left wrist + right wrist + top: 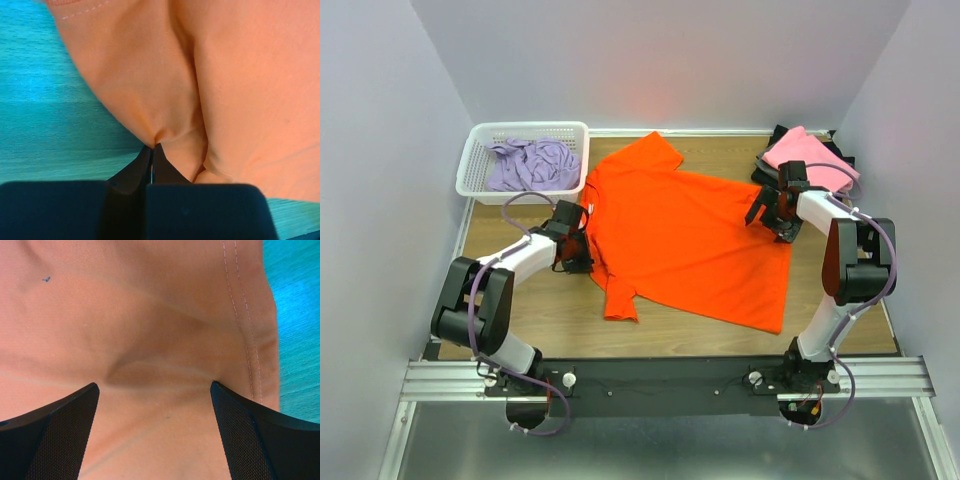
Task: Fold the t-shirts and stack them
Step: Flatten the tshirt out
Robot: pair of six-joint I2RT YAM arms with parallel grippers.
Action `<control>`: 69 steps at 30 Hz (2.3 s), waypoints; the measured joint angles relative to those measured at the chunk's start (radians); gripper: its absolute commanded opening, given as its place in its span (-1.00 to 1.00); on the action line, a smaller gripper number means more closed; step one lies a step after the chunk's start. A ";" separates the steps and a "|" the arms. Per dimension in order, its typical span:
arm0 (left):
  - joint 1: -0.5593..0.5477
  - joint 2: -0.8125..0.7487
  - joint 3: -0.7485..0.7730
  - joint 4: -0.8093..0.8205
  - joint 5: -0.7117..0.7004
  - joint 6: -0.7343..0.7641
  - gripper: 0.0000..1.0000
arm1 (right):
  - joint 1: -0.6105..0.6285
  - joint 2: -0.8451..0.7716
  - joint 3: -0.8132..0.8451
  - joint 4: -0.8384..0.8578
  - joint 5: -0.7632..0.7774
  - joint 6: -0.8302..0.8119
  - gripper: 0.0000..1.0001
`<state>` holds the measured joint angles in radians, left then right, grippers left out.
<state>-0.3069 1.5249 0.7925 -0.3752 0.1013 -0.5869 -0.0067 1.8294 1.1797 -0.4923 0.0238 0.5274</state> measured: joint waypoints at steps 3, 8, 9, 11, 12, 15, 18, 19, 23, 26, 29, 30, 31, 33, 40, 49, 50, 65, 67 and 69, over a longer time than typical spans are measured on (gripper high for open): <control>0.000 0.004 0.018 -0.021 -0.002 0.009 -1.00 | 0.000 0.000 0.000 0.000 0.008 0.000 0.98; 0.011 -0.001 0.101 -0.105 -0.030 0.040 -1.00 | 0.000 0.001 0.000 -0.002 0.032 0.000 0.98; 0.013 -0.005 0.119 -0.121 -0.035 0.048 -1.00 | 0.000 0.002 0.000 -0.002 0.036 0.000 0.98; 0.014 -0.015 0.151 -0.154 -0.042 0.068 -1.00 | 0.000 0.005 0.003 -0.005 0.047 0.000 0.98; 0.017 -0.021 0.167 -0.175 -0.043 0.078 -1.00 | 0.000 0.008 0.007 -0.007 0.051 -0.001 0.98; 0.018 -0.032 0.194 -0.227 -0.048 0.108 -1.00 | 0.000 0.015 0.015 -0.012 0.065 -0.001 0.98; 0.019 -0.033 0.210 -0.276 -0.057 0.136 -1.00 | 0.000 0.022 0.024 -0.019 0.077 -0.002 0.98; 0.019 -0.033 0.215 -0.298 -0.062 0.145 -1.00 | 0.000 0.026 0.028 -0.022 0.084 -0.003 0.98; 0.020 -0.033 0.251 -0.376 -0.087 0.174 -1.00 | -0.002 0.033 0.036 -0.027 0.100 -0.005 0.98; 0.024 -0.034 0.283 -0.415 -0.092 0.195 -1.00 | -0.006 0.042 0.046 -0.032 0.112 -0.006 0.98; 0.024 -0.034 0.313 -0.449 -0.092 0.213 -1.00 | -0.009 0.056 0.064 -0.037 0.129 -0.013 0.98; 0.024 -0.034 0.327 -0.460 -0.092 0.220 -1.00 | -0.010 0.060 0.069 -0.040 0.134 -0.016 0.98; 0.024 -0.034 0.340 -0.470 -0.092 0.230 -1.00 | -0.010 0.066 0.076 -0.043 0.140 -0.020 0.98; 0.024 -0.031 0.355 -0.479 -0.090 0.244 -1.00 | -0.011 0.079 0.092 -0.050 0.151 -0.025 0.98; 0.025 0.005 0.362 -0.470 -0.085 0.254 0.55 | -0.015 0.104 0.127 -0.061 0.171 -0.058 0.96; 0.028 -0.039 0.305 -0.336 0.042 0.195 0.49 | -0.012 0.059 0.128 -0.075 0.108 -0.106 0.93; 0.027 -0.040 0.276 -0.322 0.068 0.190 0.48 | -0.007 0.040 0.128 -0.078 0.095 -0.108 0.93; -0.040 -0.021 0.132 -0.210 0.172 0.154 0.44 | 0.383 -0.092 0.066 -0.079 -0.095 -0.083 0.86; -0.040 -0.017 0.107 -0.210 0.167 0.154 0.42 | 0.422 -0.096 0.065 -0.078 -0.126 -0.077 0.82; -0.040 -0.017 0.095 -0.217 0.153 0.152 0.40 | 0.449 -0.100 0.064 -0.077 -0.151 -0.069 0.79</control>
<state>-0.3466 1.5078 0.8875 -0.5922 0.2539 -0.4351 0.4419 1.7290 1.2442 -0.5694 -0.1268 0.4583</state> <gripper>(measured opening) 0.711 0.915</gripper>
